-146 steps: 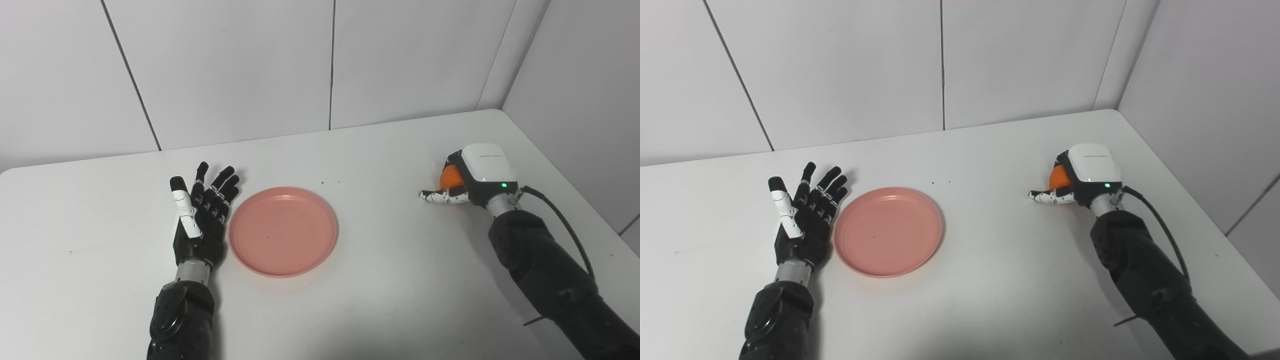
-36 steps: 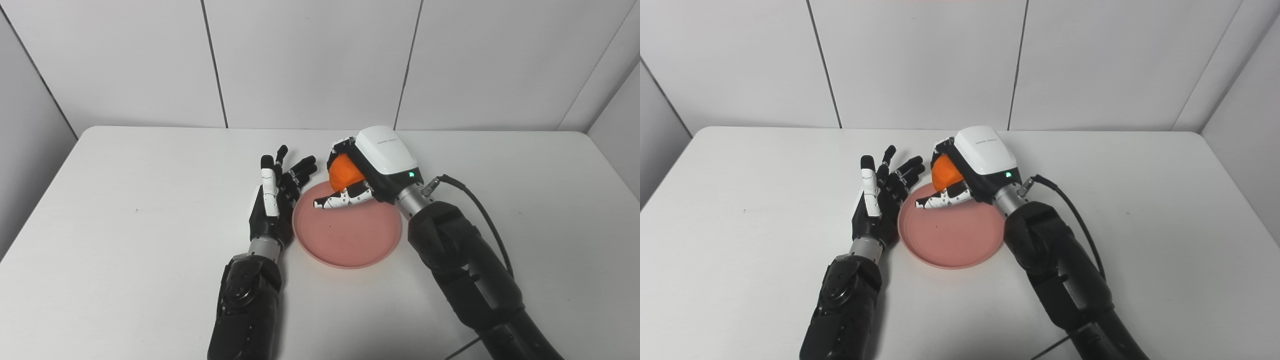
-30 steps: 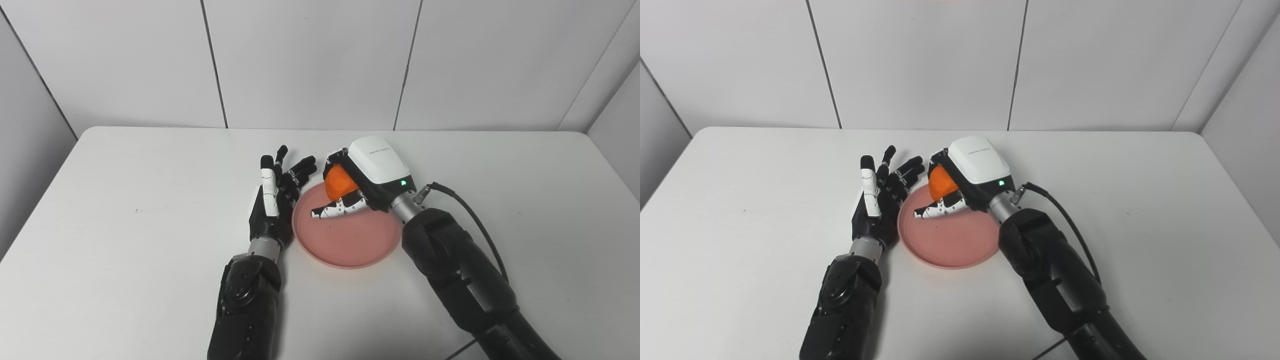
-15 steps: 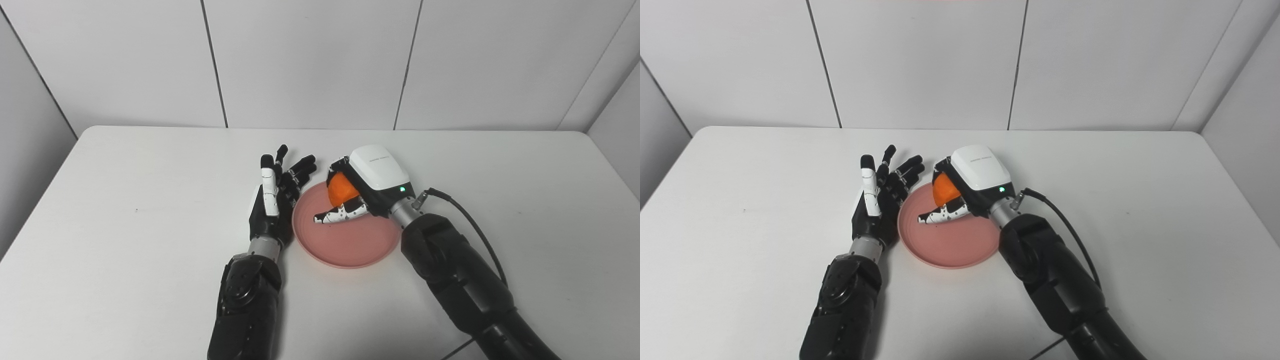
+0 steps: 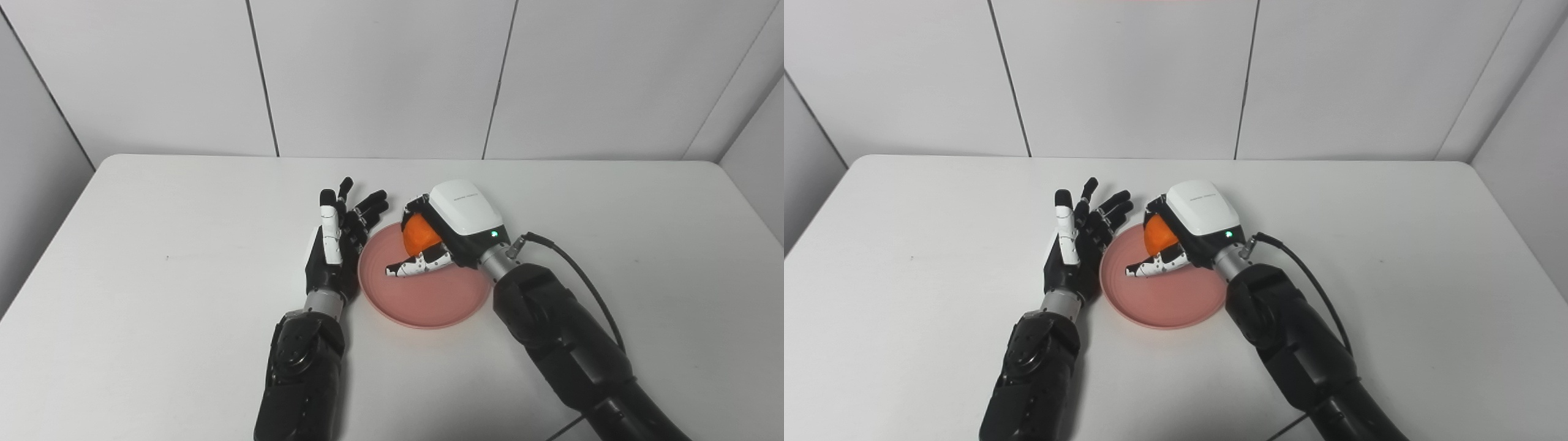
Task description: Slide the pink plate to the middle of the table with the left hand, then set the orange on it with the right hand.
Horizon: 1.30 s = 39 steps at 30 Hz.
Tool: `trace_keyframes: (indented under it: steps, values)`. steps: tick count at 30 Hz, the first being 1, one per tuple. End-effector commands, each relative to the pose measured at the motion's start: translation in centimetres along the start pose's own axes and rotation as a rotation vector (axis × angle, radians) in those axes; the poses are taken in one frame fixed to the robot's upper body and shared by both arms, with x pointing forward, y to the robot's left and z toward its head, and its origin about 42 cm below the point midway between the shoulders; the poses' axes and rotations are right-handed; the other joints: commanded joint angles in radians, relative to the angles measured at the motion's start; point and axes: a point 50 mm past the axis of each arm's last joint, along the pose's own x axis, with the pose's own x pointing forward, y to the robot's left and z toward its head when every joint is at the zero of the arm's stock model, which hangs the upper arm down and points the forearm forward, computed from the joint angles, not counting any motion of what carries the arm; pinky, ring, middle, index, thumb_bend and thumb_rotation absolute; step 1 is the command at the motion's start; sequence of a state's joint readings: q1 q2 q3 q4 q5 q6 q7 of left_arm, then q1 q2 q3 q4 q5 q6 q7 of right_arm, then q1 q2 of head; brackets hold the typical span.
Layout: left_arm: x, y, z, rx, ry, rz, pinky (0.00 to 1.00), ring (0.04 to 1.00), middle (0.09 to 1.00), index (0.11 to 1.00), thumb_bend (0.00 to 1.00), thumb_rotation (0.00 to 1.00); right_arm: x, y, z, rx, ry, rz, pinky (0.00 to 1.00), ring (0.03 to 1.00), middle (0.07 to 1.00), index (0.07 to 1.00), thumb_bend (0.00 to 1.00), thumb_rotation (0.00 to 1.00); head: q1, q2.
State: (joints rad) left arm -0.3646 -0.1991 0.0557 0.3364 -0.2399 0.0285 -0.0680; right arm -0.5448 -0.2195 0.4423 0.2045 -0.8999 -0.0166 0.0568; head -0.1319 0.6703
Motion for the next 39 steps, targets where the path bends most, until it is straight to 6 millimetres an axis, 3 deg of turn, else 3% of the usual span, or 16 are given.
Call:
trace_keyframes:
  steps: [1, 10, 17, 22, 32, 36, 39]
  values:
    - [-1.2, 1.2, -3.0, -0.02, 0.167, 0.058, 0.89, 0.795, 0.776, 1.0, 0.98, 1.0, 0.7, -1.7, 0.4, -0.014, -0.045, -0.046, 0.12, 0.171, 0.225, 0.27, 0.64, 0.47, 0.002, 0.0]
    - [-1.2, 1.2, -3.1, -0.015, 0.168, 0.059, 0.92, 0.8, 0.791, 1.0, 0.99, 1.0, 0.6, -1.5, 0.5, -0.038, -0.06, -0.007, 0.15, 0.211, 0.275, 0.343, 0.65, 0.52, 0.003, 0.0]
    - [-1.1, 1.1, -3.0, -0.016, 0.164, 0.053, 0.92, 0.823, 0.848, 1.0, 0.99, 1.0, 0.4, -0.9, 0.7, -0.068, -0.064, 0.042, 0.14, 0.194, 0.253, 0.311, 0.64, 0.52, 0.006, 0.003]
    - [-1.1, 1.0, -3.0, -0.025, 0.164, 0.056, 0.92, 0.829, 0.845, 1.0, 0.98, 1.0, 0.4, -0.5, 0.7, -0.08, -0.077, 0.072, 0.16, 0.216, 0.28, 0.379, 0.63, 0.5, 0.006, 0.003]
    - [-1.0, 1.0, -3.0, -0.031, 0.167, 0.063, 0.91, 0.817, 0.816, 1.0, 0.98, 1.0, 0.3, -0.2, 0.8, -0.074, -0.084, 0.087, 0.16, 0.212, 0.273, 0.337, 0.65, 0.46, 0.003, 0.005]
    - [-1.0, 1.1, -3.0, -0.036, 0.167, 0.059, 0.92, 0.828, 0.829, 1.0, 0.98, 1.0, 0.3, -0.3, 0.7, -0.056, -0.09, 0.075, 0.19, 0.246, 0.303, 0.357, 0.65, 0.52, 0.003, 0.005]
    - [-1.1, 1.0, -3.0, -0.031, 0.167, 0.056, 0.93, 0.848, 0.85, 1.0, 0.97, 1.0, 0.2, -0.6, 0.5, -0.047, -0.103, 0.057, 0.27, 0.326, 0.378, 0.4, 0.68, 0.66, 0.003, 0.005]
